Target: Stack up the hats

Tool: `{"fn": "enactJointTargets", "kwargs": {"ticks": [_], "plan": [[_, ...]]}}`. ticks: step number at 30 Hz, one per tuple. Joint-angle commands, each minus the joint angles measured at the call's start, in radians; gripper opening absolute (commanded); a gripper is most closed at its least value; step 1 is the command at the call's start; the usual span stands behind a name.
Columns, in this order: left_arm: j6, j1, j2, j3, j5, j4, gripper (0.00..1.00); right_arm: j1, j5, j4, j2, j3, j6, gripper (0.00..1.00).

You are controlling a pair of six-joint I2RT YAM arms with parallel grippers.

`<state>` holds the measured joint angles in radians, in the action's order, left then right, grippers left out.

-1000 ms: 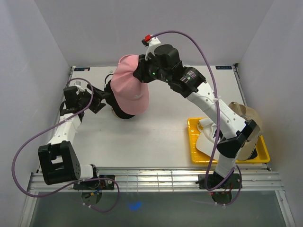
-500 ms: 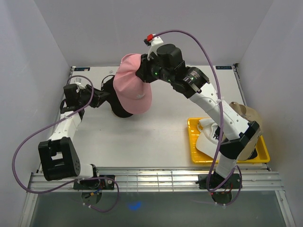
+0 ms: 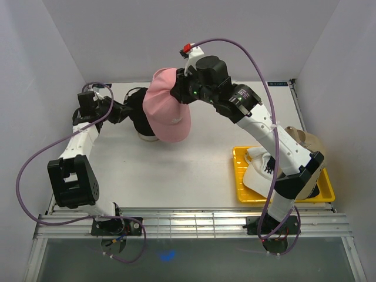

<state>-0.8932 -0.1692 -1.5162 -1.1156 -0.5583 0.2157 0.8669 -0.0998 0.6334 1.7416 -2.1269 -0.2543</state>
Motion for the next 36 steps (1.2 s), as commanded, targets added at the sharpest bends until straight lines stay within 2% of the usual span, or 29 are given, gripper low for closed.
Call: {"fn": "enactJointTargets", "kwargs": {"ticks": [1,5,6,8,14,19,25,26,27,31,33,36], "plan": [[0.014,-0.006,-0.019,-0.076,0.017,0.060,0.32,0.003,-0.005,-0.063,-0.059,0.004,0.013,0.09],[0.031,-0.004,-0.073,-0.137,0.015,0.126,0.41,0.003,0.014,-0.073,-0.059,0.015,0.027,0.09],[0.034,-0.004,-0.096,-0.148,0.015,0.155,0.47,0.003,0.020,-0.078,-0.057,0.013,0.033,0.09],[0.040,-0.004,-0.116,-0.170,0.008,0.178,0.49,0.003,0.041,-0.087,-0.051,0.019,0.043,0.09],[0.065,-0.006,-0.159,-0.211,-0.018,0.206,0.65,0.003,0.089,-0.156,-0.025,0.027,0.075,0.09],[0.092,-0.004,-0.177,-0.246,-0.032,0.237,0.72,0.006,0.121,-0.225,0.016,0.024,0.099,0.09],[0.102,-0.009,-0.119,-0.265,-0.023,0.257,0.79,0.006,0.129,-0.288,0.073,0.002,0.142,0.08],[0.099,-0.009,-0.110,-0.266,-0.017,0.261,0.89,0.006,0.132,-0.276,0.088,-0.014,0.154,0.08],[0.097,-0.010,-0.086,-0.270,-0.009,0.267,0.93,0.006,0.135,-0.271,0.113,-0.040,0.158,0.08],[0.070,-0.010,-0.018,-0.274,0.078,0.292,0.93,0.006,0.166,-0.300,0.142,-0.030,0.173,0.08],[0.057,-0.012,0.007,-0.273,0.103,0.304,0.98,0.006,0.167,-0.314,0.160,-0.019,0.176,0.08],[0.028,-0.012,0.053,-0.264,0.159,0.321,0.98,0.006,0.164,-0.320,0.186,-0.021,0.179,0.08]]}}
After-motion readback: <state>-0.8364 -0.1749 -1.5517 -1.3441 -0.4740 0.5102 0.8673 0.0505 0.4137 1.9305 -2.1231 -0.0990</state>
